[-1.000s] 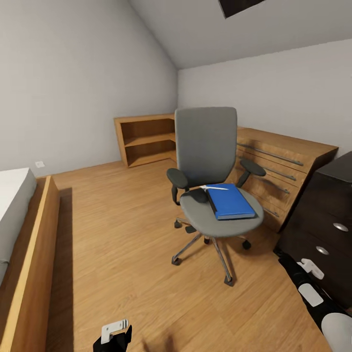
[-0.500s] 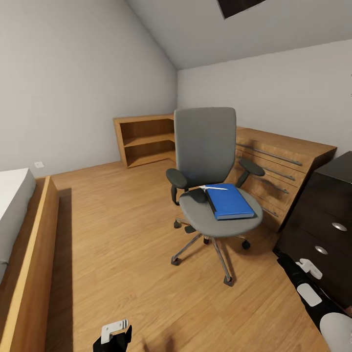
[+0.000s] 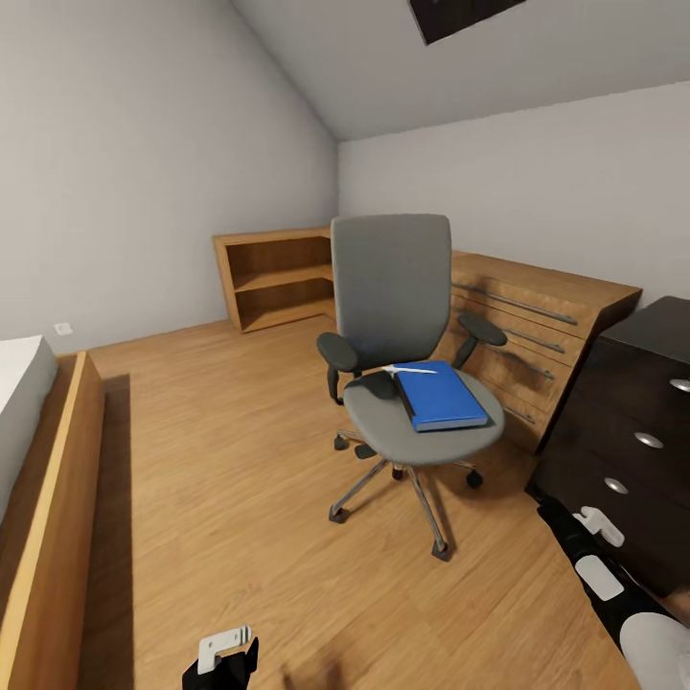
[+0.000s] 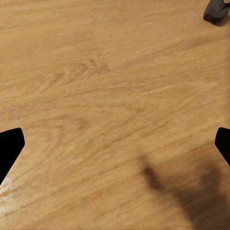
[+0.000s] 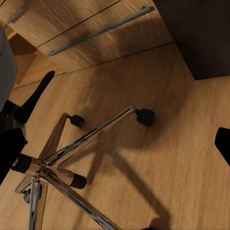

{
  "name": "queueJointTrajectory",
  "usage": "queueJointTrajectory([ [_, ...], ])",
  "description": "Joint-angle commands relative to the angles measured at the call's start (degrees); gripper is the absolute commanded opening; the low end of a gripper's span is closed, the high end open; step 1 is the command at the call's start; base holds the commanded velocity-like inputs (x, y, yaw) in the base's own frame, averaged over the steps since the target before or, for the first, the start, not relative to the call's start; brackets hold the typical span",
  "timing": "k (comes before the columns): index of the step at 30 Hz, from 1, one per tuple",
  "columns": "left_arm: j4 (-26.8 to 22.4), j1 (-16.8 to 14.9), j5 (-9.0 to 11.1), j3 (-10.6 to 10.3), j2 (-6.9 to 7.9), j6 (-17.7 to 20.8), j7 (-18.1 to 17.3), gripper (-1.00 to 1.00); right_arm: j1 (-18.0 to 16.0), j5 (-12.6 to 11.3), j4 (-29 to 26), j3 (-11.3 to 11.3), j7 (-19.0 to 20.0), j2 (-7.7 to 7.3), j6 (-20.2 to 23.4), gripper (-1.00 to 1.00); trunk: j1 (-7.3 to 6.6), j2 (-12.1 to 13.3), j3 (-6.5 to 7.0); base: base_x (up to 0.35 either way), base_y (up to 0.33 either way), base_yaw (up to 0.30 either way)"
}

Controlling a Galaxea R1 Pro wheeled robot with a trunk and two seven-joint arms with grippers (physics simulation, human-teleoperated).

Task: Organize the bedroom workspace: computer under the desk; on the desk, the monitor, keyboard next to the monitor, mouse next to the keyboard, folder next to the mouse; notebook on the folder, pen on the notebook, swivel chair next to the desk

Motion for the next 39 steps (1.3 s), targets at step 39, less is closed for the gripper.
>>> queueJointTrajectory([
  [39, 0.0, 0.0, 0.3, 0.1, -0.04, -0.1, -0.1, 1.00, 0.0, -0.4, 0.1, 0.0, 0.6, 1.01, -0.2, 1.00, -0.01, 0.0, -0.02, 0.000, 0.000, 0.048],
])
